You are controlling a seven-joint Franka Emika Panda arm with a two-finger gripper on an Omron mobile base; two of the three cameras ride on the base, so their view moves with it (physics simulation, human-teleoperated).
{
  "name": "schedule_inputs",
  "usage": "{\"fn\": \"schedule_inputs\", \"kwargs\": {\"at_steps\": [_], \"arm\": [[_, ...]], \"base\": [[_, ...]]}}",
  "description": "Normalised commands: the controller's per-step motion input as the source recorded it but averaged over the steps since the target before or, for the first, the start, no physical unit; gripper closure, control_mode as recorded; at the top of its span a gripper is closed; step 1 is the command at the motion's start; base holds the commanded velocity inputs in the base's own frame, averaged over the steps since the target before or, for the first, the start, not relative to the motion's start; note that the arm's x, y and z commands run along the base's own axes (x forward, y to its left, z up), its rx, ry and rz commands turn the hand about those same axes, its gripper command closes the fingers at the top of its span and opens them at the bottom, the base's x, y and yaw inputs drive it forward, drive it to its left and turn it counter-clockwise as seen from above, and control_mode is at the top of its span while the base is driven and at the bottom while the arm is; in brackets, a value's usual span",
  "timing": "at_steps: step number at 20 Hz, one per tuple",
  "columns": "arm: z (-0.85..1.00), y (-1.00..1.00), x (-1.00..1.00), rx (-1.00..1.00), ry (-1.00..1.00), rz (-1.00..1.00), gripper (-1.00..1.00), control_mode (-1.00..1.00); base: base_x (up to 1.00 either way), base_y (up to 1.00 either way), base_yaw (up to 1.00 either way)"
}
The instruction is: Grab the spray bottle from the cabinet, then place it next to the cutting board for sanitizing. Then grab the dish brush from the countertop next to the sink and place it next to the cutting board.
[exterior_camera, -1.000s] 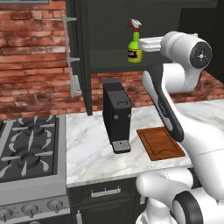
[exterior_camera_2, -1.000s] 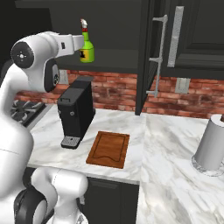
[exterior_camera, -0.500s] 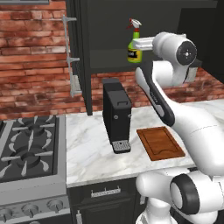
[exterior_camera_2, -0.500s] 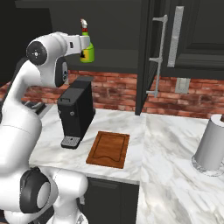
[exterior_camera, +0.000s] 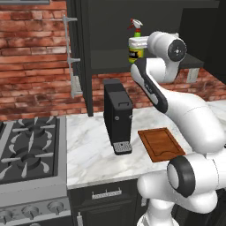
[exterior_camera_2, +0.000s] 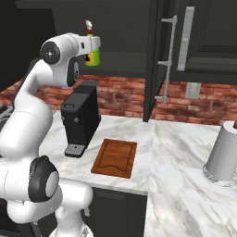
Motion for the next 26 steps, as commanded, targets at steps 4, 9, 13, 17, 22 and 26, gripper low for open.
{"fn": "schedule_inputs", "kwargs": {"at_steps": [4,9,13,17,22,26], "arm": [[-0.03,0.00,0.51,0.00,0.00,0.00,-1.00,-1.00],[-0.03,0.00,0.52,0.00,0.03,0.00,-1.00,-1.00],[-0.07,0.01,0.47,0.00,0.00,0.00,-1.00,-1.00],[-0.05,0.02,0.39,0.00,0.00,0.00,-1.00,-1.00],[-0.03,0.03,0.33,0.00,0.00,0.00,-1.00,-1.00],[-0.05,0.08,0.24,0.00,0.00,0.00,1.00,-1.00]], "base": [[0.00,0.00,0.00],[0.00,0.00,0.00],[0.00,0.00,0.00],[0.00,0.00,0.00],[0.00,0.00,0.00],[0.00,0.00,0.00]]}}
